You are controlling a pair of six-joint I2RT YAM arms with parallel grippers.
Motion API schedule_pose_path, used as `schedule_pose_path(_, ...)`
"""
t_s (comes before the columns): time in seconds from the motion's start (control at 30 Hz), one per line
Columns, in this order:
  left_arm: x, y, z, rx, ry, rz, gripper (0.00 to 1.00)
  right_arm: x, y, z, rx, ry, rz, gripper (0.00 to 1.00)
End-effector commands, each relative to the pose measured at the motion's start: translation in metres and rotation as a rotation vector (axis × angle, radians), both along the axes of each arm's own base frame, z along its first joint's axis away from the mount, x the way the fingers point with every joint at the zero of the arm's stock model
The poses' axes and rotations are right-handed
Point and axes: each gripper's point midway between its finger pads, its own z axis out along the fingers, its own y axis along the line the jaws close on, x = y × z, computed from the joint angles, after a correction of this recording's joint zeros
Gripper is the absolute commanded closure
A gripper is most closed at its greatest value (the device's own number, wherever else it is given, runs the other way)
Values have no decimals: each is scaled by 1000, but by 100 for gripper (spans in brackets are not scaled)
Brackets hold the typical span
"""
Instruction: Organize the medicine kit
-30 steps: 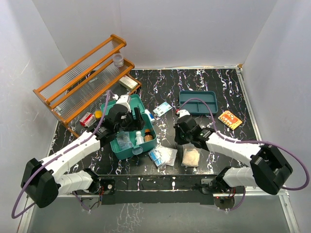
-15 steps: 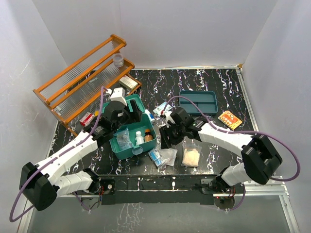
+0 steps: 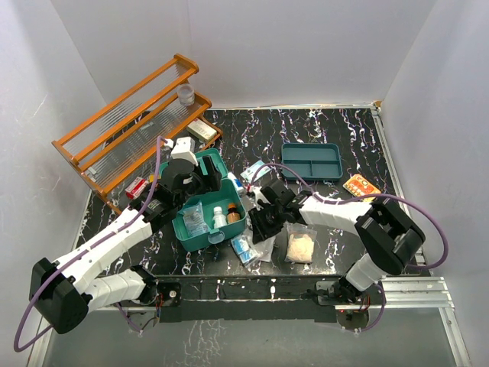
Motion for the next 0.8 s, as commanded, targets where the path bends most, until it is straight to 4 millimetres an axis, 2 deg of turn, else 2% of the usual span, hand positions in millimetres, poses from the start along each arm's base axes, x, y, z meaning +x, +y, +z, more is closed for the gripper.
schedule_pose_path(0.0,6,2,16,-1,-48,13,27,20,9,-3,-1,-61,-57,81)
schedule_pose_path(0.07,7,2,17,2,-52,14,27,30,2,-3,-42,-106,-107,99)
schedule_pose_path(0.13,9,1,17,1,-57,13,27,40,-8,1,-82,-160,-155,100)
schedule_pose_path(0.2,11,-2,19,-7,-64,6,27,58,-26,14,-138,-271,-240,100)
schedule_pose_path(0.4,17,-8,23,-13,-82,-5,27,91,-62,50,-233,-476,-403,100)
schedule_pose_path(0.5,20,-10,27,-14,-98,-6,27,99,-64,69,-210,-533,-410,100)
schedule_pose_path(0.63,22,-10,29,-16,-109,-6,27,85,-45,64,-145,-469,-279,100)
schedule_pose_path(0.67,23,-11,29,-15,-111,-5,27,80,-41,60,-132,-441,-241,98)
schedule_pose_path(0.73,23,-11,30,-17,-112,-4,27,76,-38,50,-150,-391,-209,66)
schedule_pose_path(0.77,23,-11,29,-17,-111,-5,27,78,-36,48,-155,-380,-204,55)
